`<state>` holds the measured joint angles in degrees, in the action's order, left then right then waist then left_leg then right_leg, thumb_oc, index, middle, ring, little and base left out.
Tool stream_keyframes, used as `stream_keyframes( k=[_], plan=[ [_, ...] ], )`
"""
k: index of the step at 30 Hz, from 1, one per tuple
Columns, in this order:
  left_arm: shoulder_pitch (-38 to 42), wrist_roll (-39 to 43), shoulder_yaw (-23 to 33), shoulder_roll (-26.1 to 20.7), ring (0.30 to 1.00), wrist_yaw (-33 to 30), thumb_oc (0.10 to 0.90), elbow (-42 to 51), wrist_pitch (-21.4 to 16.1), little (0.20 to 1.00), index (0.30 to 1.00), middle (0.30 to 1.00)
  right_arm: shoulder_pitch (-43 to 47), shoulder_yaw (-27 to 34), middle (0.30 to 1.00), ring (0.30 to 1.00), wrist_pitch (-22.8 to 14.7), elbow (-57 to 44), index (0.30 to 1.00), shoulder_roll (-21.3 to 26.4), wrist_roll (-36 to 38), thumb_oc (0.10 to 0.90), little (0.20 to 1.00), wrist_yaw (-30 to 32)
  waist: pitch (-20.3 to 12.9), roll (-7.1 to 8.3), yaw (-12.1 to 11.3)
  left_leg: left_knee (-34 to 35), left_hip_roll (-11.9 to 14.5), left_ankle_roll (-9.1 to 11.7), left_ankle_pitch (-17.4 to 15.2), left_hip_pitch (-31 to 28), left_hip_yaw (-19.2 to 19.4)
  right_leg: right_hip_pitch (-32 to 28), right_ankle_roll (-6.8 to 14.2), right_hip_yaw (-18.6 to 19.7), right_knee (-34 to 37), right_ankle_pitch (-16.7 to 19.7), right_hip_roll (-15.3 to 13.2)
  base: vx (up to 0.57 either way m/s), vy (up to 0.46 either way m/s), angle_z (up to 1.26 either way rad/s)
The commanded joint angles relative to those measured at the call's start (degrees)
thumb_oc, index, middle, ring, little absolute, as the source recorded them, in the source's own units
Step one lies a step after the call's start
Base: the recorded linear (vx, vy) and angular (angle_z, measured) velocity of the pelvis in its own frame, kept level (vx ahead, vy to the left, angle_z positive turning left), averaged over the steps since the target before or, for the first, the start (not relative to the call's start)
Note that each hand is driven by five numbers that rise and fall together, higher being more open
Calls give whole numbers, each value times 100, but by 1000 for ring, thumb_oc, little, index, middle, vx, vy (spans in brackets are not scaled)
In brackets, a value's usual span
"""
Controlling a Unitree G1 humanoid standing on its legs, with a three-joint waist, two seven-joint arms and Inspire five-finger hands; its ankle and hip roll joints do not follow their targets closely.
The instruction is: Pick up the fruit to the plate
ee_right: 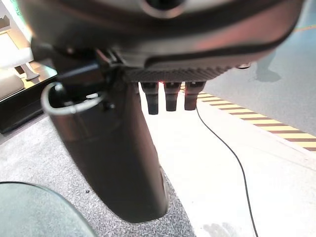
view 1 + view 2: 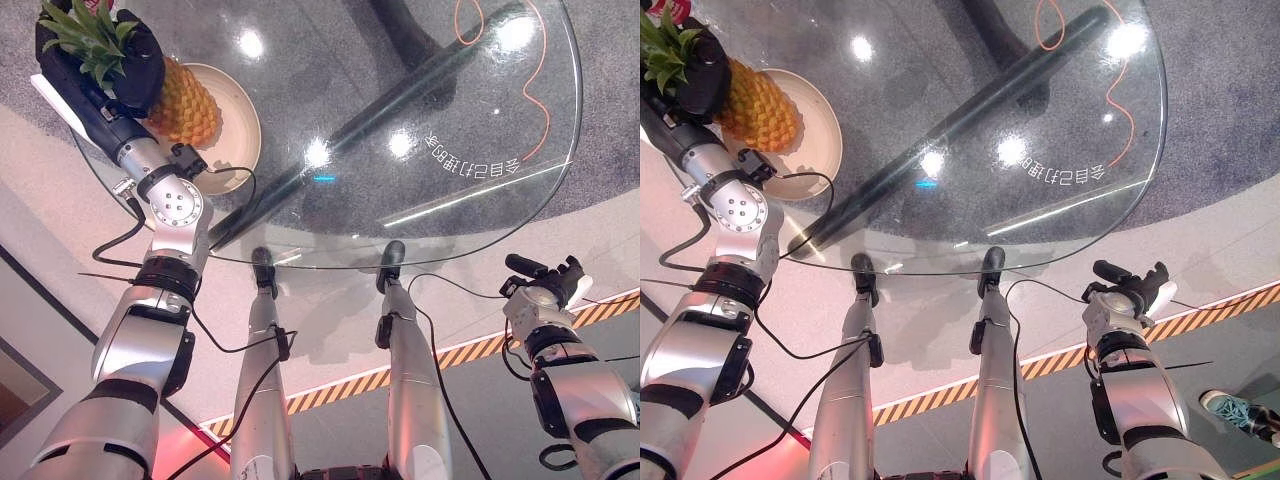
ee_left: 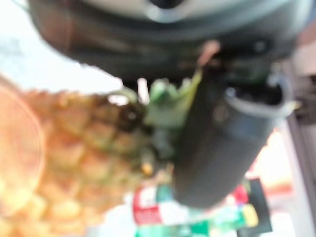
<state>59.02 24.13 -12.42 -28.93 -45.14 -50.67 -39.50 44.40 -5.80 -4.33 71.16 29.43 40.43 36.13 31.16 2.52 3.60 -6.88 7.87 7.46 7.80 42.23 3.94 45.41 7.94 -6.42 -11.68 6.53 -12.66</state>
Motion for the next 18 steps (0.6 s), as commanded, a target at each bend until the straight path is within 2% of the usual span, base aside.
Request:
stream_keyframes(
  k=[1, 7, 18],
  plan=[
    [660, -20, 173, -522, 749, 60, 624, 55, -731, 724, 749, 749, -142, -148, 900, 900, -187, 322, 900, 360, -137, 800, 900, 275, -137, 150, -91, -346, -132, 0, -553, 93, -57, -184, -12, -144, 140, -245, 304, 0, 0, 0],
    [585, -36, 181, -518, 721, 111, 591, 175, -822, 691, 721, 721, -182, -116, 900, 900, -226, 318, 900, 359, -155, 800, 900, 246, -137, 146, -117, -370, -138, -9, -574, 98, -68, -190, -5, -165, 131, -248, 290, 0, 0, 0],
    [356, -22, 275, -445, 716, 257, 586, 585, -973, 686, 716, 716, -198, -72, 900, 900, -229, 284, 900, 340, -142, 800, 900, 355, -137, 110, -204, -379, -169, -19, -582, 132, -102, -175, 5, -215, 127, -236, 263, -1, 0, 0]
  ],
)
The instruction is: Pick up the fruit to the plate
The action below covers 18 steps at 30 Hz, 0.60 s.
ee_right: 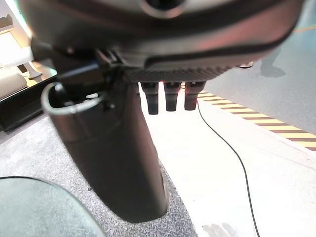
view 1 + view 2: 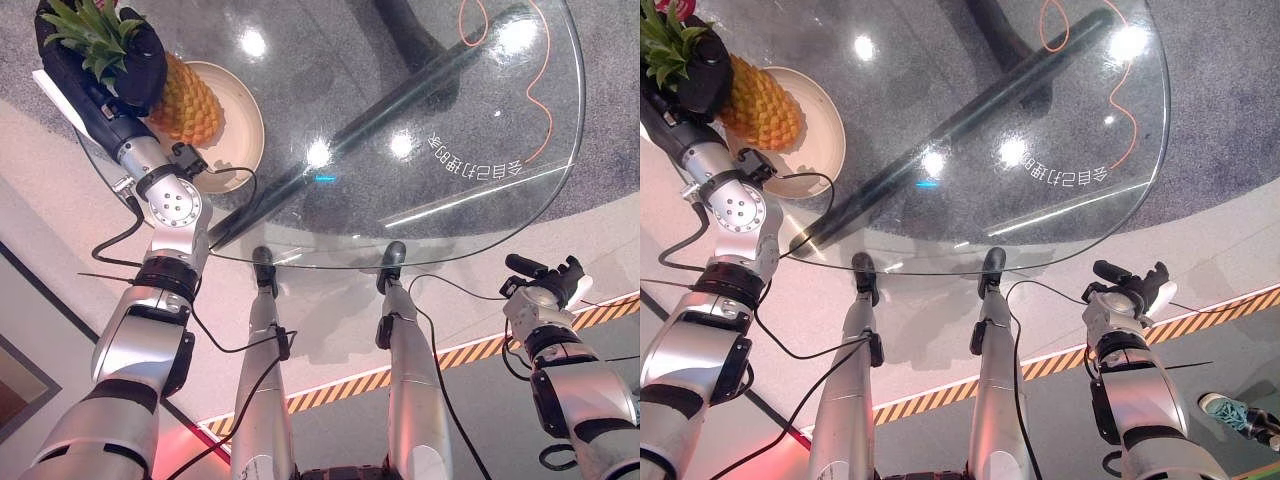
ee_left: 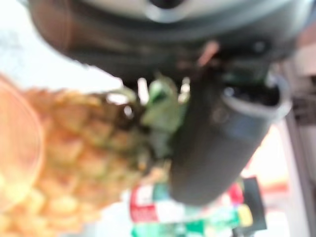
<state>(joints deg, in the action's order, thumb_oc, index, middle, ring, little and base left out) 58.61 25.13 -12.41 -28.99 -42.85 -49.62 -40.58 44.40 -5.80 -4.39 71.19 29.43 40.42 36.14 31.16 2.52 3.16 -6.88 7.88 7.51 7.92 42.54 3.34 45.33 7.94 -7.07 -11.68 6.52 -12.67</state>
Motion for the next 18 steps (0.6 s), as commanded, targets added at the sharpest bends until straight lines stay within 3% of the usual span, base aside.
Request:
stream_keyframes(
  k=[1, 9, 12, 18],
  plan=[
    [363, -111, 283, -441, 712, 47, 580, 532, -878, 680, 712, 712, -221, -62, 900, 900, -230, 274, 900, 345, -126, 800, 900, 352, -137, 111, -168, -385, -173, -24, -597, 101, -46, -173, 8, -155, 133, -230, 257, -4, -9, 3],
    [140, -306, 343, -341, 698, 30, 564, 892, -960, 664, 698, 698, -317, 6, 900, 900, -275, 253, 900, 338, -117, 800, 900, 349, -137, 103, -226, -405, -188, -42, -608, 126, -75, -166, 20, -198, 119, -217, 237, -1, -3, 1],
    [17, -372, 397, -321, 738, 68, 611, 1063, -990, 711, 738, 738, -357, 16, 900, 900, -272, 216, 900, 337, -93, 800, 900, 360, -137, 102, -263, -388, -190, -42, -595, 123, -84, -182, 26, -226, 114, -218, 234, 0, 0, 0],
    [-121, -592, 415, -243, 749, 21, 624, 1248, -998, 724, 749, 749, -395, 49, 900, 900, -288, 166, 900, 283, -85, 800, 900, 407, -137, 107, -300, -385, -194, -52, -596, 130, -111, -189, 32, -266, 105, -216, 225, 0, -5, 1]
  ],
)
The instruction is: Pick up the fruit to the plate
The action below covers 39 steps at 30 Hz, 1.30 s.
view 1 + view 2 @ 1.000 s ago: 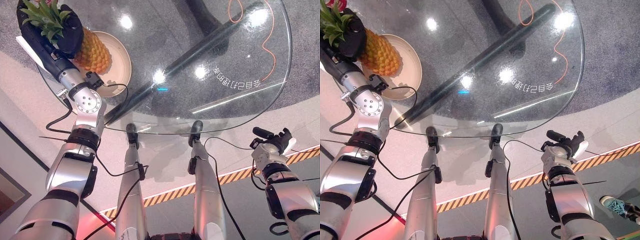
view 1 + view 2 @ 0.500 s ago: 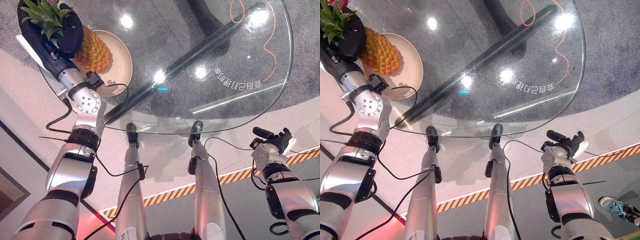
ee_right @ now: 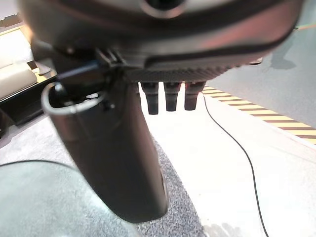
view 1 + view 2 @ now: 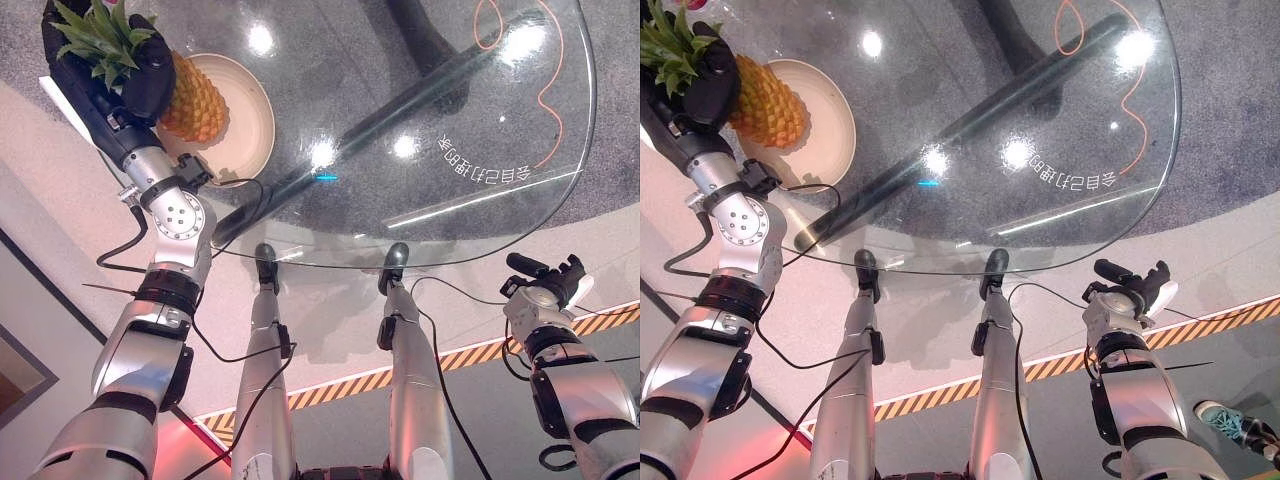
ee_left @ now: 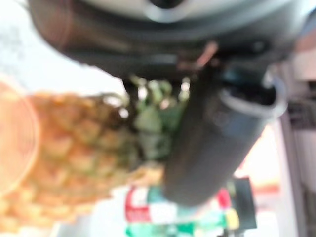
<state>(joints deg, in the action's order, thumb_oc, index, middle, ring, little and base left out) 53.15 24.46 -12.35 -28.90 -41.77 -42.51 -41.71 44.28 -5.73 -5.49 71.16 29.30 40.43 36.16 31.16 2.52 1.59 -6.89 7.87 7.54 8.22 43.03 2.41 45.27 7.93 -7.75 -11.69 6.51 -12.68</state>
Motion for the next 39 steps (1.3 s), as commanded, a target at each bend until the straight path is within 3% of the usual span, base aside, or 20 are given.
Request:
stream_keyframes(
  k=[1, 6, 9, 28, 39],
  plan=[
    [386, -531, 422, -249, 749, -67, 624, 571, -907, 724, 749, 749, -389, 49, 900, 900, -177, 158, 900, 293, -79, 800, 900, 407, -137, 109, -156, -387, -188, -55, -622, 89, -20, -180, 36, -208, 100, -216, 223, 3, -25, 4],
    [267, -656, 431, -202, 782, -98, 663, 681, -960, 763, 782, 782, -418, 45, 900, 900, -160, 144, 900, 284, -57, 800, 900, 428, -137, 99, -184, -400, -178, -52, -671, 44, -27, -222, 44, -232, 77, -250, 223, 5, -9, 2],
    [216, -738, 443, -172, 900, -131, 800, 745, -981, 900, 900, 900, -405, 62, 900, 900, -153, 122, 900, 278, -52, 800, 900, 457, -137, 94, -186, -387, -205, -65, -613, 98, -37, -174, 40, -233, 101, -190, 214, 3, -7, 4],
    [-367, -892, 475, -45, 900, 58, 800, 1200, -1157, 900, 900, 900, -574, 168, 900, 900, -228, 114, 900, 269, -7, 800, 900, 410, -137, 71, -273, -393, -240, -99, -635, 7, -78, -271, 63, -261, 134, -148, 174, 0, 0, 0],
    [-842, -767, 461, -58, 900, 460, 800, 1612, -1189, 900, 900, 900, -787, 263, 900, 900, -351, 132, 900, 229, 70, 800, 900, 316, -137, 60, -371, -308, -219, -121, -721, -433, -55, -691, 131, -297, 232, -153, 111, 0, 0, 0]
  ],
)
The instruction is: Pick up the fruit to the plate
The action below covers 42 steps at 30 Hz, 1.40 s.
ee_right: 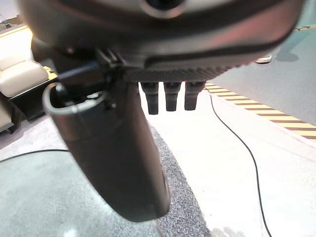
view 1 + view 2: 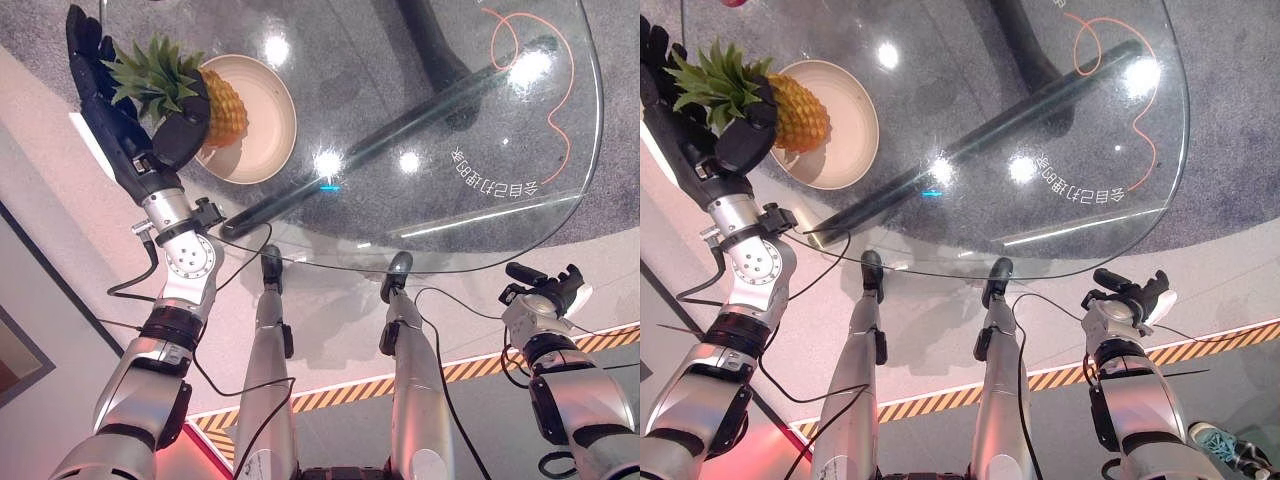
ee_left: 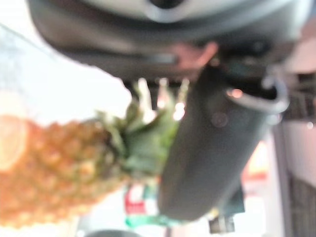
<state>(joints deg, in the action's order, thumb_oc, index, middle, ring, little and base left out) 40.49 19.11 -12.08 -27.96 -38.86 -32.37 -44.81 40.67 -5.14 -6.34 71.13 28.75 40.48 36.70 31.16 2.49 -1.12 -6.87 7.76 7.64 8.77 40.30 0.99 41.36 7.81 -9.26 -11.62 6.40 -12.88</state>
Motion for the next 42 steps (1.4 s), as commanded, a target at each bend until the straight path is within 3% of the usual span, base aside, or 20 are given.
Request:
stream_keyframes(
  k=[1, 27, 33, 34, 35, 41, 42],
  plan=[
    [431, -227, 445, -155, 900, 194, 800, 618, -874, 900, 900, 900, -411, 218, 900, 900, -262, 131, 900, 283, 62, 800, 900, 266, -137, 66, -99, -305, -218, -138, -739, -139, 85, -286, 138, -149, 238, -107, 119, -33, 13, 1],
    [111, 379, 425, -347, 900, 1181, 800, 1666, -555, 900, 900, 900, -690, 411, 900, 900, -318, 301, 900, 266, 134, 800, 900, 123, -137, 62, -231, -237, -236, -212, -901, -974, 187, -1148, 205, -181, 377, -185, 9, -5, -1, 1],
    [-226, 1179, 608, -394, 900, 1698, 800, 1882, 36, 900, 900, 900, -997, 461, 900, 900, -445, 247, 900, 178, -54, 800, 900, -164, -137, 34, -284, -84, -208, -181, -899, -1496, 173, -1699, 211, -138, 537, -206, -2, 0, 0, 0],
    [-549, 1369, 755, -376, 900, 1987, 800, 1808, 421, 900, 900, 900, -1274, 500, 900, 900, -491, 76, 900, 41, -132, 800, 900, -312, -137, 28, -302, 39, -179, -153, -868, -1847, 185, -2057, 233, -134, 649, -184, -19, 32, -10, 0],
    [-632, 1386, 777, -366, 900, 2041, 800, 1767, 436, 900, 900, 900, -1349, 517, 900, 900, -503, 49, 900, 13, -174, 800, 900, -354, -147, 22, -298, 83, -177, -149, -854, -1942, 195, -2147, 238, -132, 679, -180, -21, 89, 25, 0],
    [-2176, 1789, 956, -96, 900, 3266, 800, 218, 1619, 900, 900, 900, -2747, 604, 900, 900, -538, -151, 900, -270, -884, 800, 900, -1281, -1105, -163, -184, 745, -124, -102, -618, -3013, 351, -3230, 277, -65, 1241, -96, -43, 199, 111, -1],
    [-2344, 1726, 966, -90, 900, 3394, 800, -56, 1604, 900, 900, 900, -2891, 604, 900, 900, -495, -146, 900, -297, -1016, 800, 900, -1386, -1250, -179, -167, 797, -114, -96, -597, -3138, 377, -3360, 273, -74, 1293, -90, -35, 241, 85, -1]
  ],
)
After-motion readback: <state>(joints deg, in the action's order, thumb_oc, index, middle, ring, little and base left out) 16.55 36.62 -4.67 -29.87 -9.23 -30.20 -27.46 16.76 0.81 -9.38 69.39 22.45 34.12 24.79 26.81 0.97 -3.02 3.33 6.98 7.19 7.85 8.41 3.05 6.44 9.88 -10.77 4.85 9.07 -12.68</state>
